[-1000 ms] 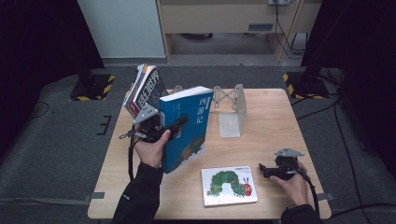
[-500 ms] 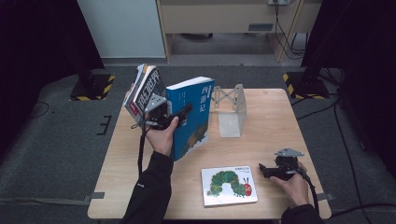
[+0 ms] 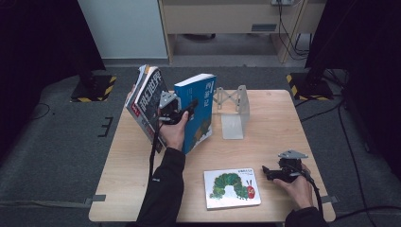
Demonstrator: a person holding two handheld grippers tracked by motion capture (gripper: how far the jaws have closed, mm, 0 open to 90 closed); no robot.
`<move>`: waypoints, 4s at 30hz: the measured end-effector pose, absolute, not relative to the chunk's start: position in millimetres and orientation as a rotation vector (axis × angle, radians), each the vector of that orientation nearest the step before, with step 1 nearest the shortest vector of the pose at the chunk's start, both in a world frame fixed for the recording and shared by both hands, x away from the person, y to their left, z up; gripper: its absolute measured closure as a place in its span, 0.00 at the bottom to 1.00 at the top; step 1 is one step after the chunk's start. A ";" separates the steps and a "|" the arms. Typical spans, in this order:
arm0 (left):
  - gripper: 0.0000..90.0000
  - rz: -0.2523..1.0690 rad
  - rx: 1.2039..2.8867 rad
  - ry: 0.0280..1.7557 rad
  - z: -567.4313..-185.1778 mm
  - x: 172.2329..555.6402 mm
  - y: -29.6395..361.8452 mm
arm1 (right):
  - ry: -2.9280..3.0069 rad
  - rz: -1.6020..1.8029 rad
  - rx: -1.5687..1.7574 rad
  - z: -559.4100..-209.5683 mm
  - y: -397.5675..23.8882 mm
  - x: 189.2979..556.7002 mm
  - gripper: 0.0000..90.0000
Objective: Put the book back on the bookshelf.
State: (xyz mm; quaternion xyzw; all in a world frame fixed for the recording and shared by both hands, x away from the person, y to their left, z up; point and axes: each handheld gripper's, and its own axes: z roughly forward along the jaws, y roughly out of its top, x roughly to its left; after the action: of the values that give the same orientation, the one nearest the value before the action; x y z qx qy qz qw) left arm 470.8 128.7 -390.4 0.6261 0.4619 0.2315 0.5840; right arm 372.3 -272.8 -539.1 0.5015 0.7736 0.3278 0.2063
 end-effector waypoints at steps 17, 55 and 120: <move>0.67 0.564 1.371 1.149 -416.5 497.2 116.2 | 2.157 0.912 1.393 -539.1 -272.8 372.4 0.06; 0.65 0.644 1.421 1.000 -446.3 451.7 124.5 | 2.170 0.916 1.388 -539.1 -272.4 372.4 0.05; 0.61 0.732 1.378 1.035 -454.0 456.0 84.6 | 2.172 0.914 1.381 -539.4 -272.0 373.4 0.04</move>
State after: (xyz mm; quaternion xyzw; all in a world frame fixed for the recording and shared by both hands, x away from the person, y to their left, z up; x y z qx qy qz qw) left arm 456.0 84.6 -454.0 0.5926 0.4450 0.3149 0.5929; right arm 373.4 -272.0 -539.4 0.4950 0.7786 0.3275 0.2039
